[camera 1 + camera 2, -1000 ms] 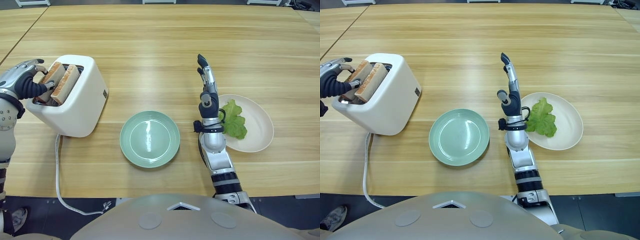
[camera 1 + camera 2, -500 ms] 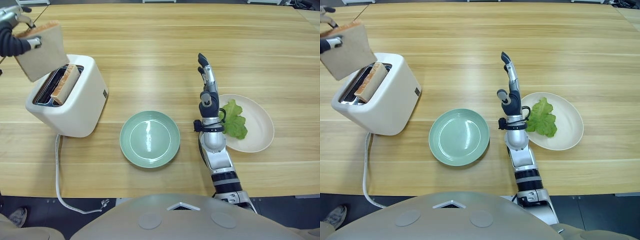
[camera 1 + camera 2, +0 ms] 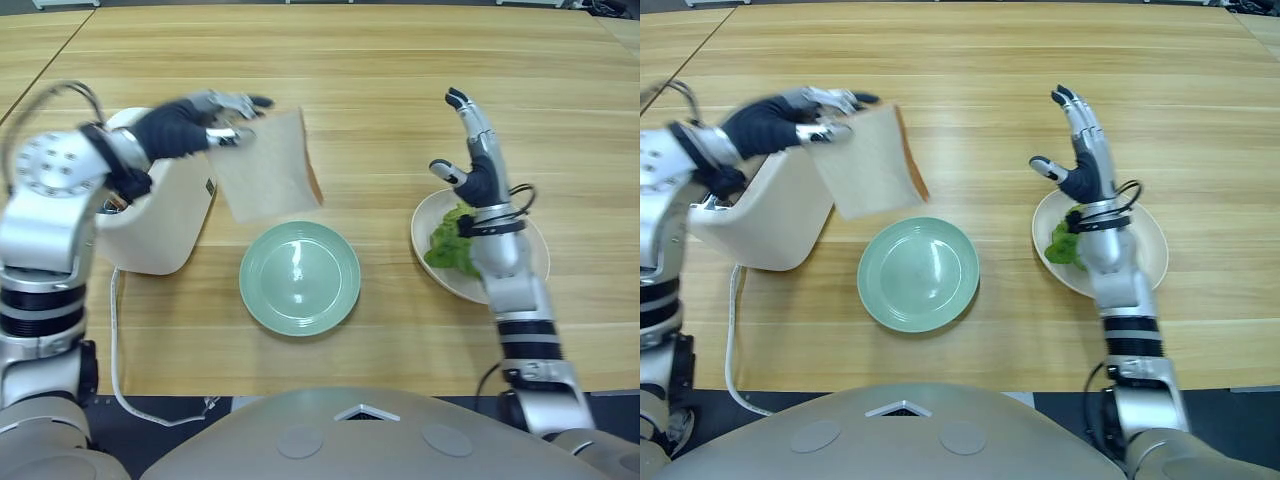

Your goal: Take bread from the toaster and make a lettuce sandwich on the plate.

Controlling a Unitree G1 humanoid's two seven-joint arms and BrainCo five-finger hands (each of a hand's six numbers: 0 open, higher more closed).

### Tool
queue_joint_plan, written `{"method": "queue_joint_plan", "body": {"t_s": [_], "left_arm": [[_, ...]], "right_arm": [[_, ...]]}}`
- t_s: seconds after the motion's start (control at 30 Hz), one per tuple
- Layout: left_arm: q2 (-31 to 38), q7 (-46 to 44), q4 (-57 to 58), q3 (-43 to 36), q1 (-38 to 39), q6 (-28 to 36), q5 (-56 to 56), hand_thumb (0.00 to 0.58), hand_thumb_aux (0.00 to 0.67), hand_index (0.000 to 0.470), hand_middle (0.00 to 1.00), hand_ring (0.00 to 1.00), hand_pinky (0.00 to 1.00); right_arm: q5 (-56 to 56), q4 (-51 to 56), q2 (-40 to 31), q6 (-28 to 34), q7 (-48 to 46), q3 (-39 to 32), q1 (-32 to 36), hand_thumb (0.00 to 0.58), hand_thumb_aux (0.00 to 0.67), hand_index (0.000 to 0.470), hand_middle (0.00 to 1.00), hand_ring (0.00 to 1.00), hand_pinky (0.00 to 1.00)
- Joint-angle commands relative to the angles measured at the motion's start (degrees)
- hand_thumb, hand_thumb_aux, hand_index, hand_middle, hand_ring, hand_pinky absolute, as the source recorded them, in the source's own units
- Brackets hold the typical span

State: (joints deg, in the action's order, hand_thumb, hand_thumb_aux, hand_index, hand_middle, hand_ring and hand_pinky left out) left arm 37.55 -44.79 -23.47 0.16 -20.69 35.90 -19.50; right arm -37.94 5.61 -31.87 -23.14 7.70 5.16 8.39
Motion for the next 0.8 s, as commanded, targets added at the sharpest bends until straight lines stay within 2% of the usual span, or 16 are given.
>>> {"method": "queue_joint_plan", "body": {"t_s": [0.03,0.23,0.4,0.57,0.63,0.67,0.7,0.73,0.77,0.8], "left_arm": [[-3.55,1.04,0.35,-6.62,1.82,3.96,-0.84,0.58,0.67,0.47,0.0,0.0,0.0],[-4.12,2.5,4.22,-14.57,3.81,3.11,4.37,0.58,0.67,0.47,0.0,0.0,0.0],[-3.03,2.74,5.8,-20.71,6.0,-0.45,10.63,0.58,0.67,0.47,0.0,0.0,0.0],[-1.95,1.84,7.12,-22.16,6.21,-2.67,13.97,0.58,0.67,0.47,0.0,0.0,0.0],[-1.45,2.18,8.55,-23.19,6.13,-4.23,16.23,0.58,0.67,0.47,0.0,0.0,0.0],[-1.43,2.5,9.38,-23.56,6.04,-4.96,17.34,0.476,0.386,0.271,0.0,0.0,0.0],[-1.53,2.59,10.0,-23.72,5.97,-5.56,18.11,0.0,0.0,0.0,0.0,0.0,0.0],[-1.64,2.67,10.38,-23.73,5.93,-6.15,18.74,0.0,0.0,0.0,0.0,0.0,0.0],[-1.72,2.88,10.67,-23.67,5.88,-6.91,19.48,0.0,0.0,0.0,0.0,0.0,0.0],[-1.84,3.1,10.95,-23.44,5.78,-7.6,20.11,0.0,0.0,0.0,0.0,0.0,0.0]], "right_arm": [[-15.85,5.2,-13.67,1.76,-5.54,-7.18,-1.2,0.0,0.0,0.0,0.0,0.0,0.0],[-19.55,15.91,-20.41,0.46,-6.68,-13.4,-0.11,0.0,0.0,0.0,0.0,0.0,0.0],[-20.27,22.38,-20.27,-0.56,-4.99,-18.53,2.12,0.0,0.0,0.0,0.0,0.0,0.0],[-21.28,25.21,-20.63,0.07,-1.92,-21.35,4.51,0.0,0.0,0.0,0.0,0.0,0.0],[-22.02,25.96,-20.54,0.33,-1.04,-22.66,5.14,0.075,0.045,0.031,0.0,0.0,0.0],[-22.34,26.03,-20.61,0.52,-0.34,-23.2,5.26,0.288,0.194,0.136,0.0,0.0,0.0],[-22.55,26.04,-20.71,0.71,0.34,-23.69,5.38,0.454,0.357,0.251,0.0,0.0,0.0],[-22.67,25.95,-20.82,0.85,0.97,-24.1,5.51,0.476,0.386,0.271,0.0,0.0,0.0],[-22.57,25.65,-20.9,0.84,1.67,-24.4,5.65,0.545,0.504,0.354,0.0,0.0,0.0],[-22.39,25.15,-20.91,0.81,2.34,-24.57,5.75,0.561,0.549,0.385,0.0,0.0,0.0]]}}
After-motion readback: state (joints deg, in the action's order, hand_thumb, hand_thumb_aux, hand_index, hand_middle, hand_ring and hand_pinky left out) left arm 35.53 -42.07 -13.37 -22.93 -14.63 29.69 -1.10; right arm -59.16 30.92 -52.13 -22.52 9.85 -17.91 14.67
